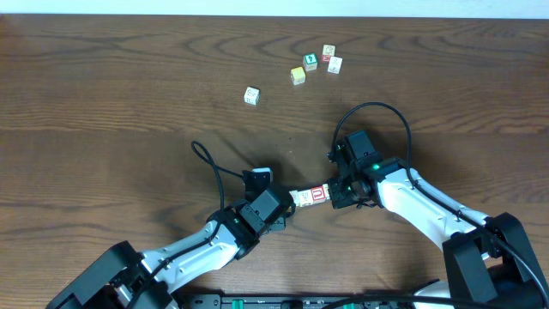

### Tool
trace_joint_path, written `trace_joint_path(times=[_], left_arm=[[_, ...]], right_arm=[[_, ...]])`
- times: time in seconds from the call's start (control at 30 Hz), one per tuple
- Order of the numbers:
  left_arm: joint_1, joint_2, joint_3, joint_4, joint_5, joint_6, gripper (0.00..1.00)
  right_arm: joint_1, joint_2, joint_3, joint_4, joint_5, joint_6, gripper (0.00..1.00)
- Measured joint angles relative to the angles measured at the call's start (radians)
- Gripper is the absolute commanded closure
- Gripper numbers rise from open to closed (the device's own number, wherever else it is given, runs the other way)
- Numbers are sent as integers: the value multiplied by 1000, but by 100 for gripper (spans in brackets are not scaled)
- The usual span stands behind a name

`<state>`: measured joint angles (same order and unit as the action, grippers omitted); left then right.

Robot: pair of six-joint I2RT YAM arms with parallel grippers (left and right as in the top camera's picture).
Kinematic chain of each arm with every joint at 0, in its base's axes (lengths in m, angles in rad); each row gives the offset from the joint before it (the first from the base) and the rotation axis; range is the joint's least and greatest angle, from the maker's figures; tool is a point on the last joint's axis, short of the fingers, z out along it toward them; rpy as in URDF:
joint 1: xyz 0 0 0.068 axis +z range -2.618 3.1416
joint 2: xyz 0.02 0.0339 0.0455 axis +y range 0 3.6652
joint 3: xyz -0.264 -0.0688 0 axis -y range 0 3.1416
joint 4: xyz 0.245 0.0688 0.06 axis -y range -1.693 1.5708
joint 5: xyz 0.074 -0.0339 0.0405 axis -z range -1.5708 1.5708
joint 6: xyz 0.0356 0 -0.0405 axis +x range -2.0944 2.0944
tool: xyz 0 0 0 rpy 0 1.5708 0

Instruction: Lift 5 blocks

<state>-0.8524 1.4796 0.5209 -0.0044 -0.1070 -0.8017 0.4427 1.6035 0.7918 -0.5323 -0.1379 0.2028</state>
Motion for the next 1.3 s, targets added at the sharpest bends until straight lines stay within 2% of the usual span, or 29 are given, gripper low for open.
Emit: trace_joint_path(times=[0.27, 0.87, 1.3], left_arm=[[0, 6, 32, -60, 14, 18, 93], [7, 17, 34, -29, 30, 17, 93], [8, -26, 34, -19, 30, 18, 93]], right_arm=[[0, 0, 0, -4, -4, 18, 99], [0, -2, 0, -32, 4, 105, 99], [0, -116, 0, -93, 30, 105, 99]])
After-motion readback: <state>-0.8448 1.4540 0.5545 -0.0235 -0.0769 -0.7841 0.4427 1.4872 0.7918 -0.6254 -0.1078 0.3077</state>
